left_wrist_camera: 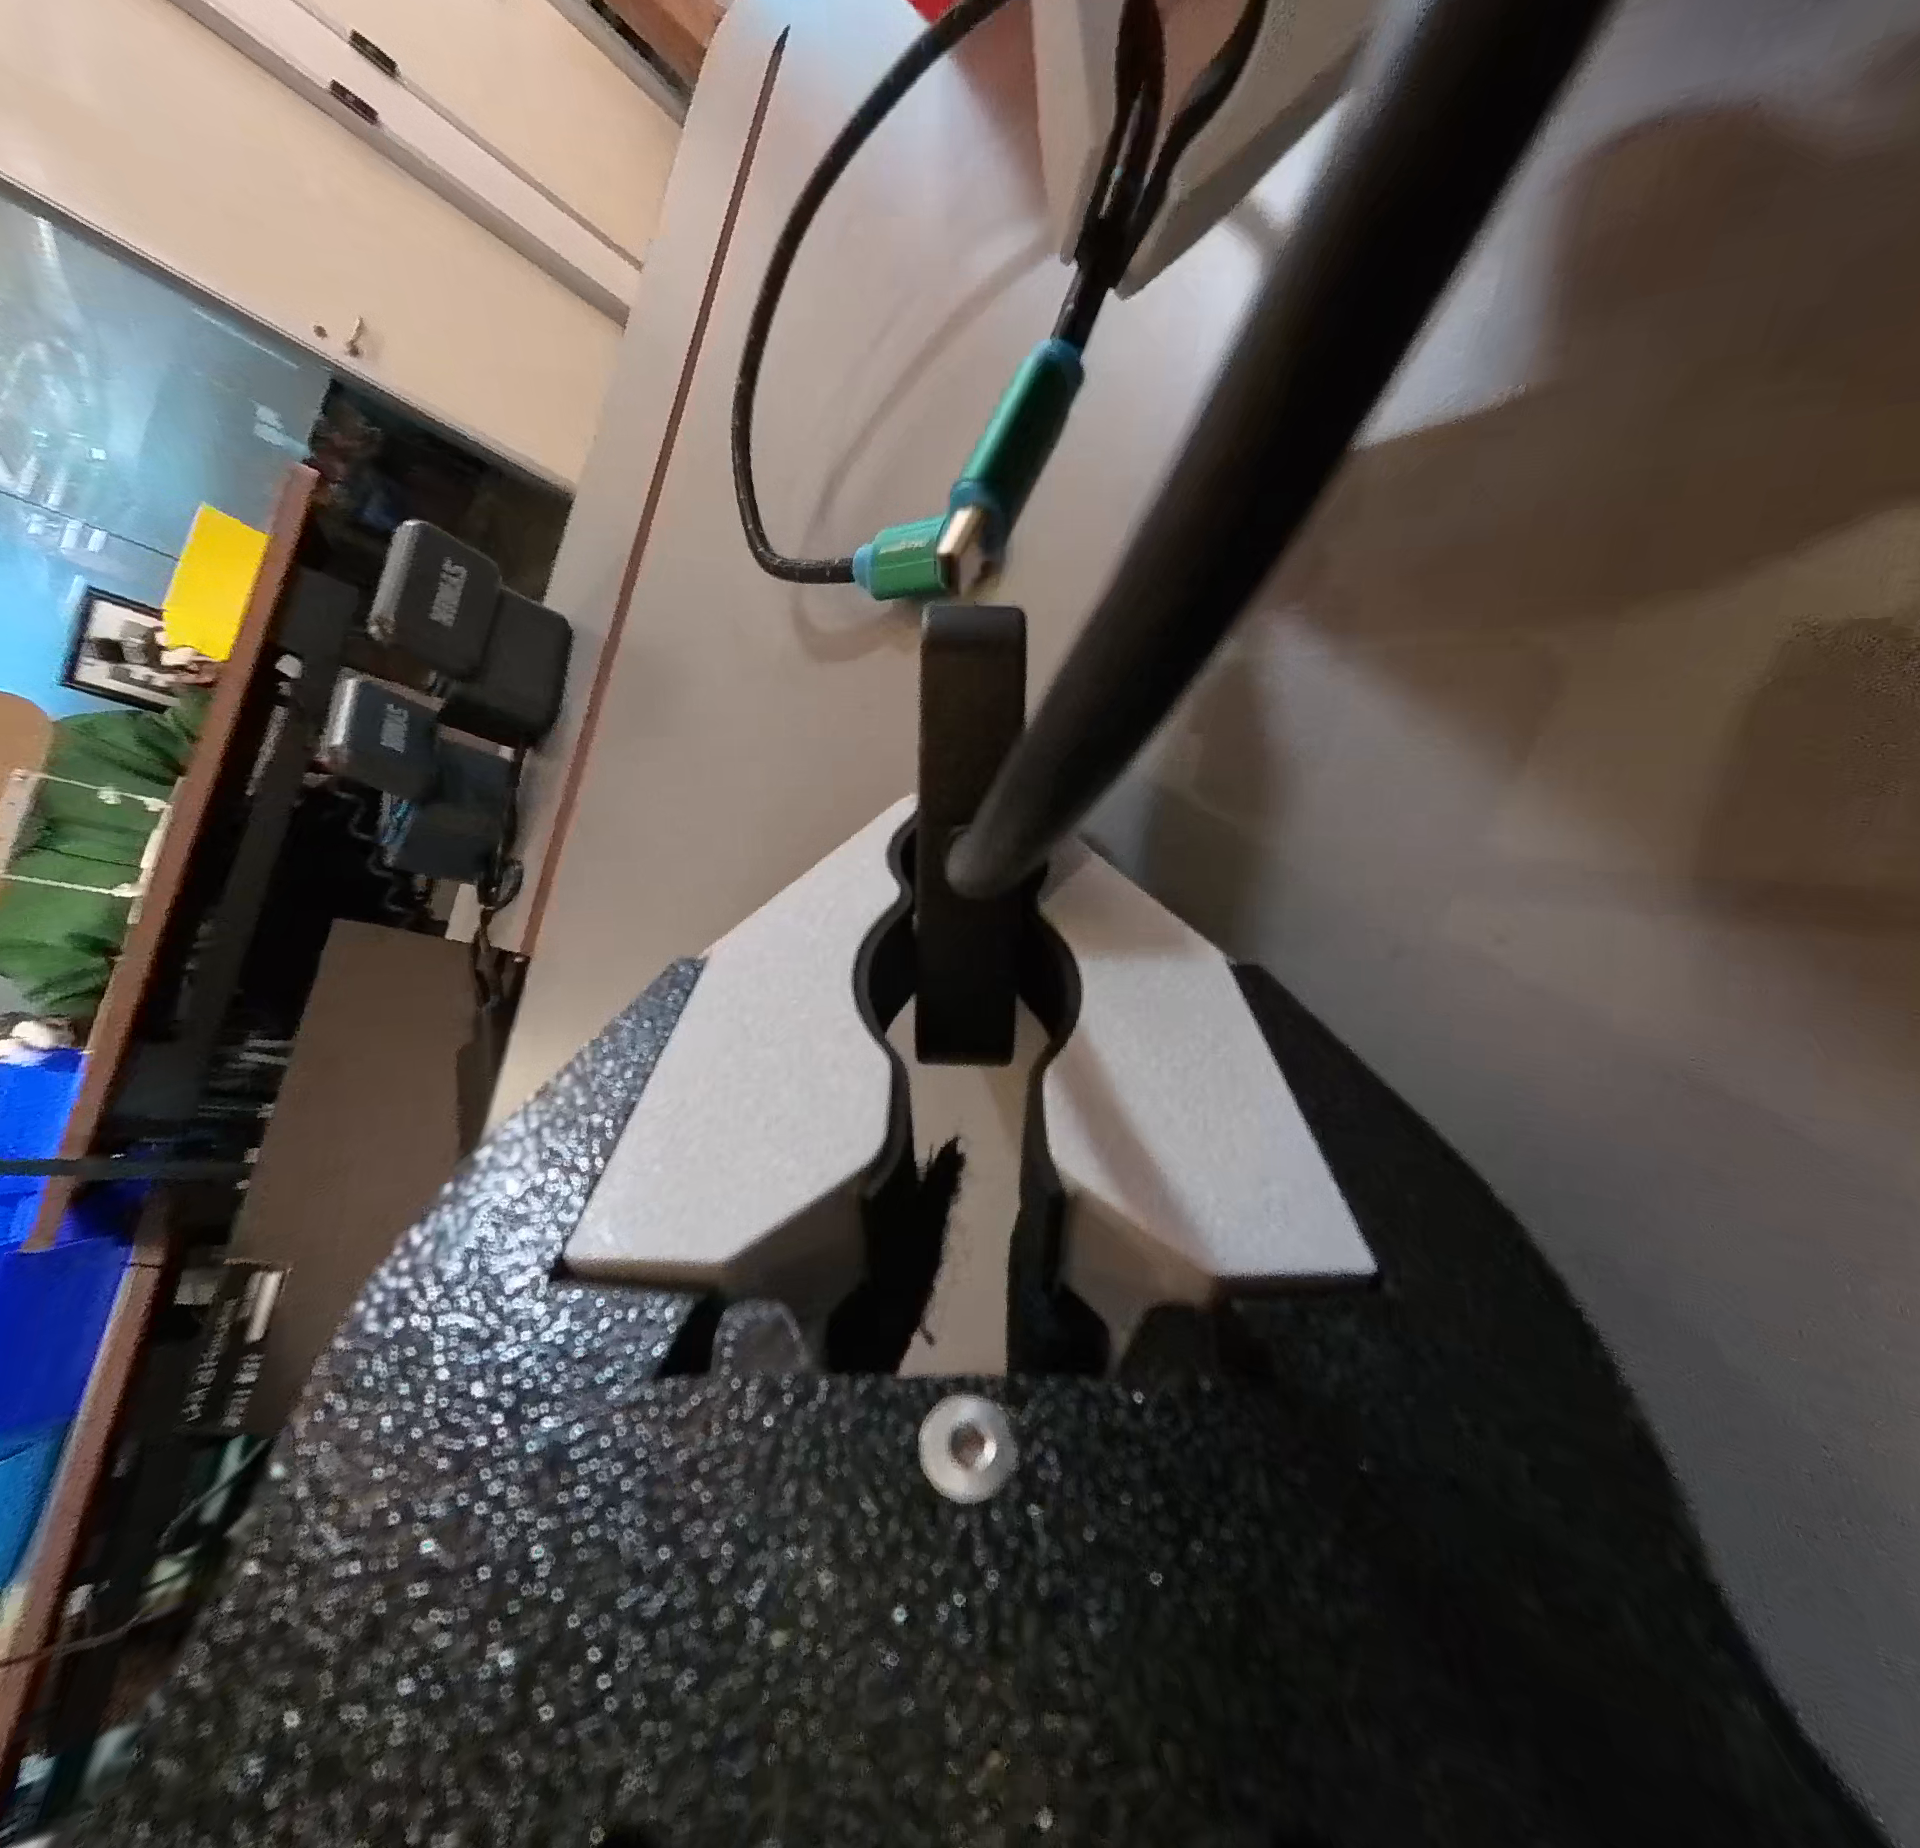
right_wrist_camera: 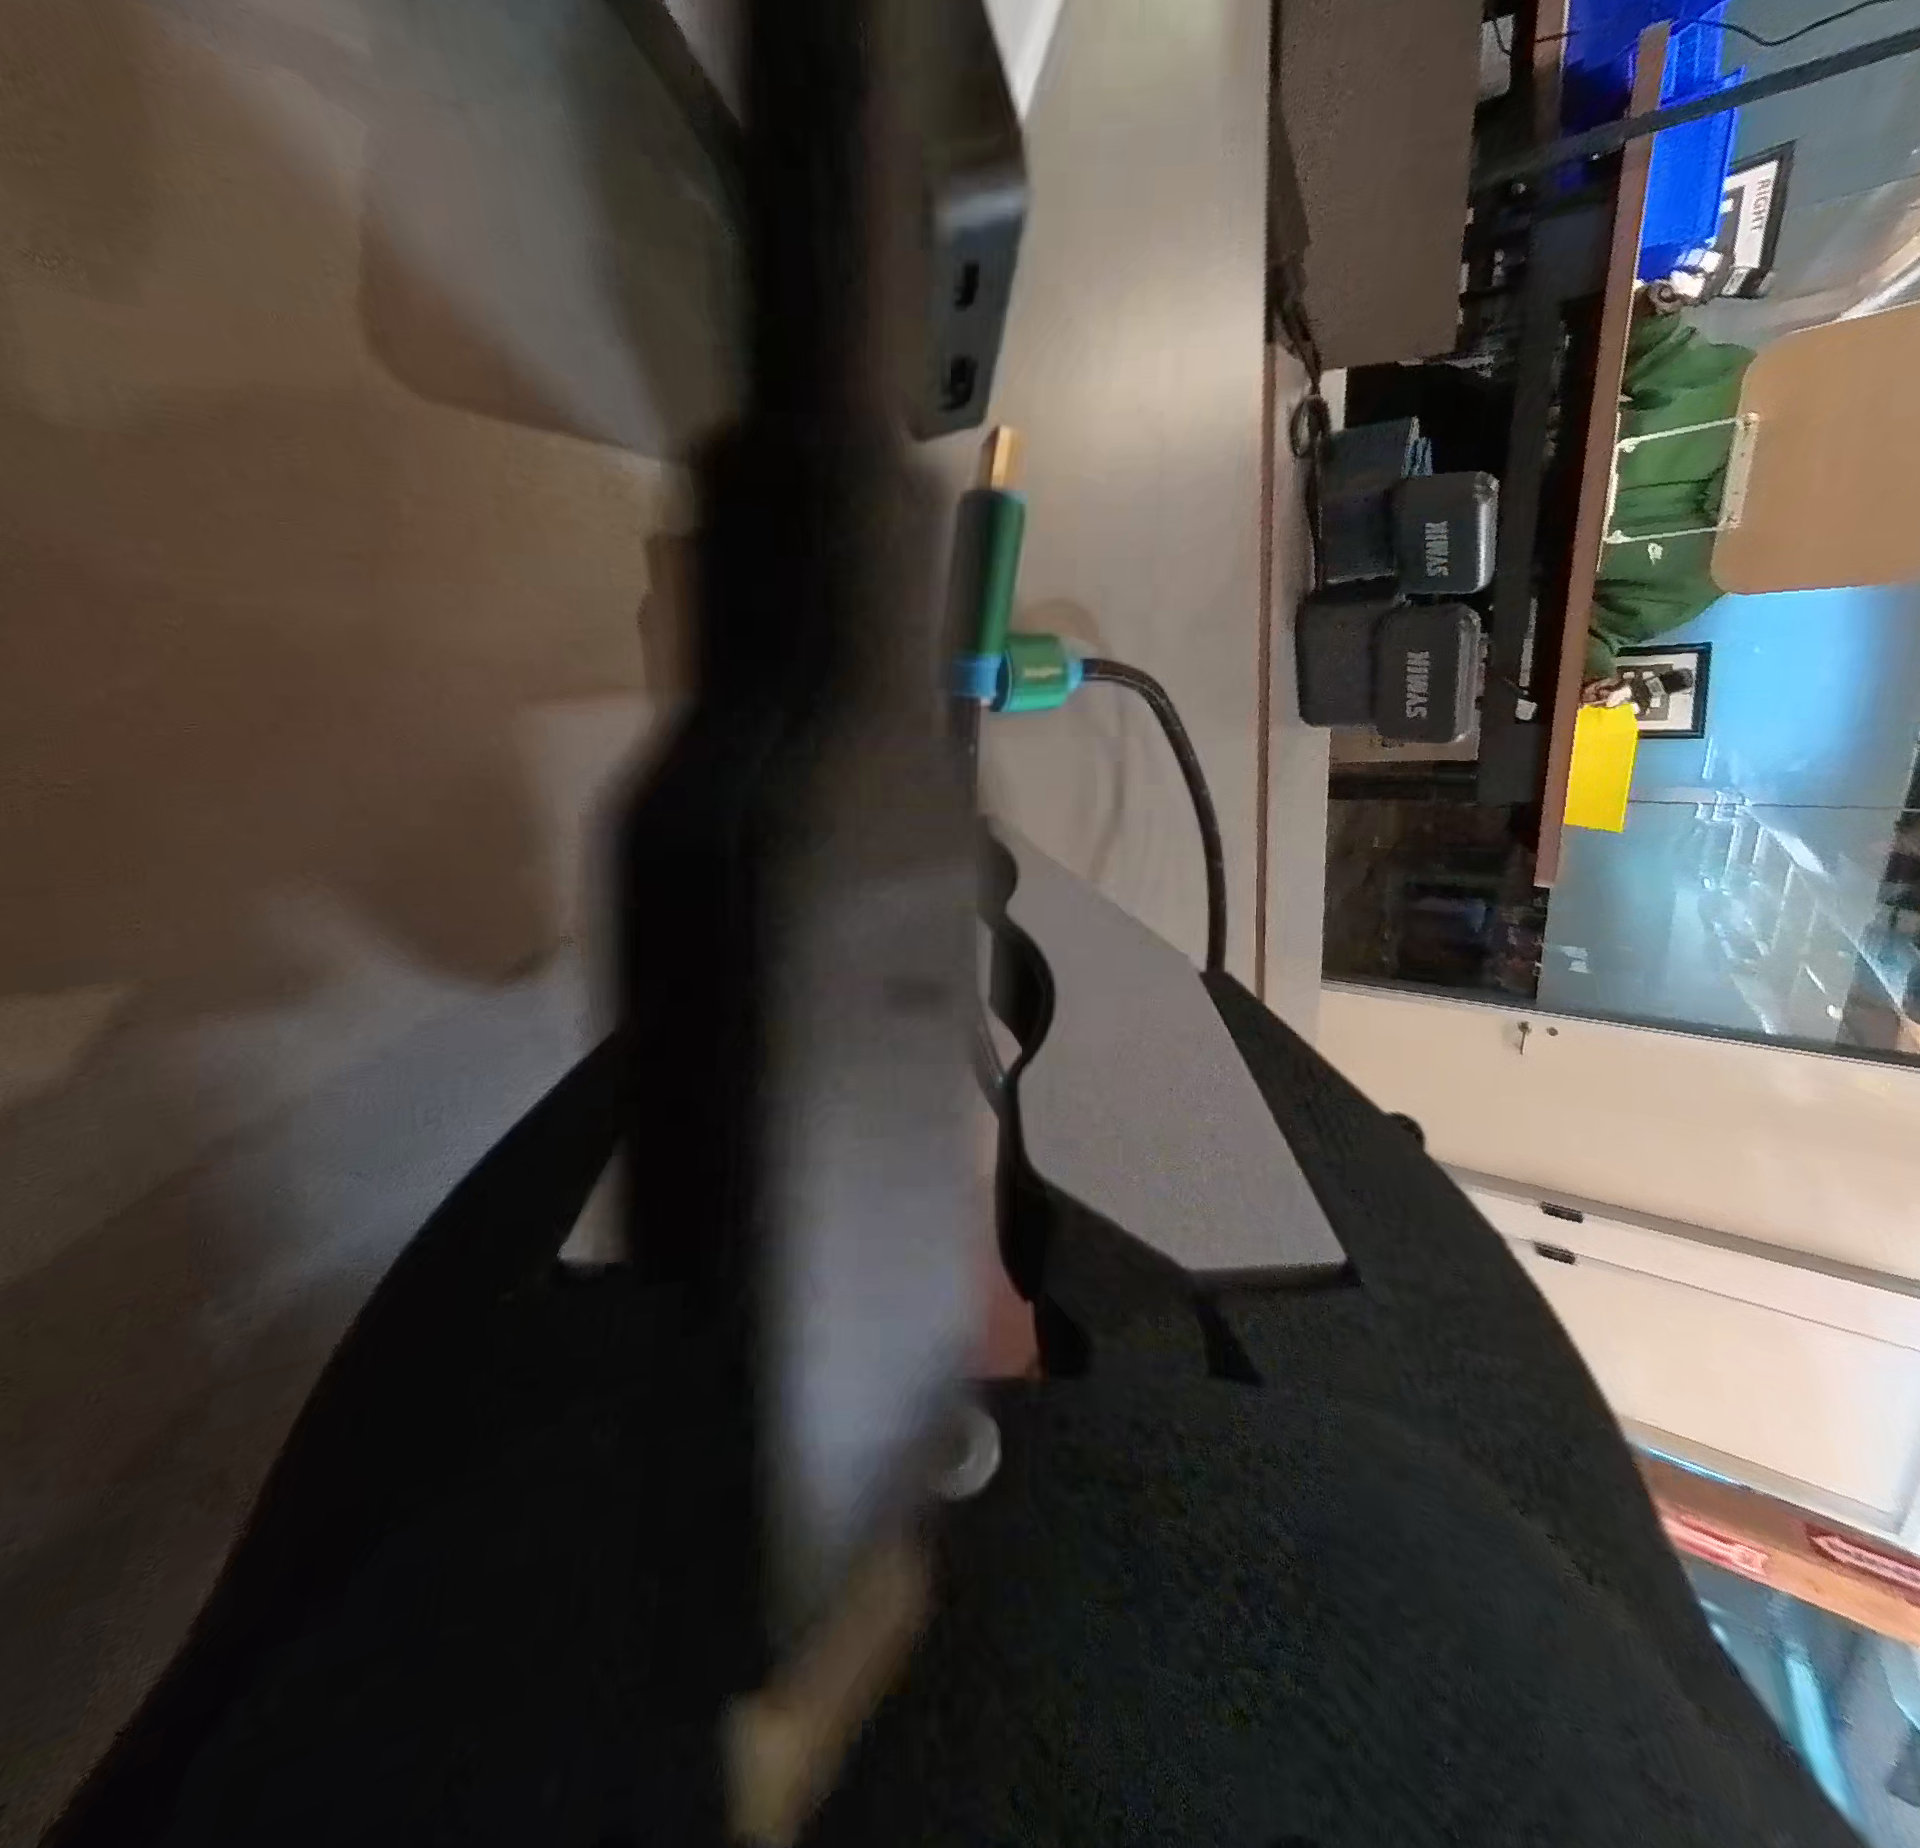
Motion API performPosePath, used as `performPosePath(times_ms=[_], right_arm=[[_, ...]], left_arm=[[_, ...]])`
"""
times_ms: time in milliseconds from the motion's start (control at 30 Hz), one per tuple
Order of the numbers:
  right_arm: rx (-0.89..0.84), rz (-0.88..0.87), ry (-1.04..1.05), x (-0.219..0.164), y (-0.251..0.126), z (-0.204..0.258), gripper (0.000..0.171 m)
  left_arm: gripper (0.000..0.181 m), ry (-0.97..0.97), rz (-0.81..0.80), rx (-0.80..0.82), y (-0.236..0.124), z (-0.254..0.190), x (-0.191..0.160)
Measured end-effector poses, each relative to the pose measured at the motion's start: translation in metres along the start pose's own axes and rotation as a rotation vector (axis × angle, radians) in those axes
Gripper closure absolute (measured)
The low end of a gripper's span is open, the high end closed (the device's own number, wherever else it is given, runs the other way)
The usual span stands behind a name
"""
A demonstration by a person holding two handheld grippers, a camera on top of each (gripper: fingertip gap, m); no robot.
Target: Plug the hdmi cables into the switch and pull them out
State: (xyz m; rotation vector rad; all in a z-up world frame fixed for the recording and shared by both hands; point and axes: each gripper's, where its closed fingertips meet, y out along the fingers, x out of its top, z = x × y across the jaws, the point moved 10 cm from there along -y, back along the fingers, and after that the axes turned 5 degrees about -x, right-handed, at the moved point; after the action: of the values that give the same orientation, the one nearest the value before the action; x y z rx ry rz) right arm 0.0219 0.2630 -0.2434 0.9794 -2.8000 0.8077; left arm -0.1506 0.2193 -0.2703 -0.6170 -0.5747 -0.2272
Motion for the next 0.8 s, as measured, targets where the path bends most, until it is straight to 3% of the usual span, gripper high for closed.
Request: performPosePath(times_ms=[367,800], right_arm=[[-0.016,-0.265,0.340,-0.007,-0.003,-0.017,0.168],[-0.051,-0.267,0.283,-0.007,-0.005,-0.018,0.168]], left_arm=[[0.170,0.059,-0.066,0.218,-0.015,0.012,0.004],[0.170,0.048,-0.052,0.197,-0.014,0.012,0.002]])
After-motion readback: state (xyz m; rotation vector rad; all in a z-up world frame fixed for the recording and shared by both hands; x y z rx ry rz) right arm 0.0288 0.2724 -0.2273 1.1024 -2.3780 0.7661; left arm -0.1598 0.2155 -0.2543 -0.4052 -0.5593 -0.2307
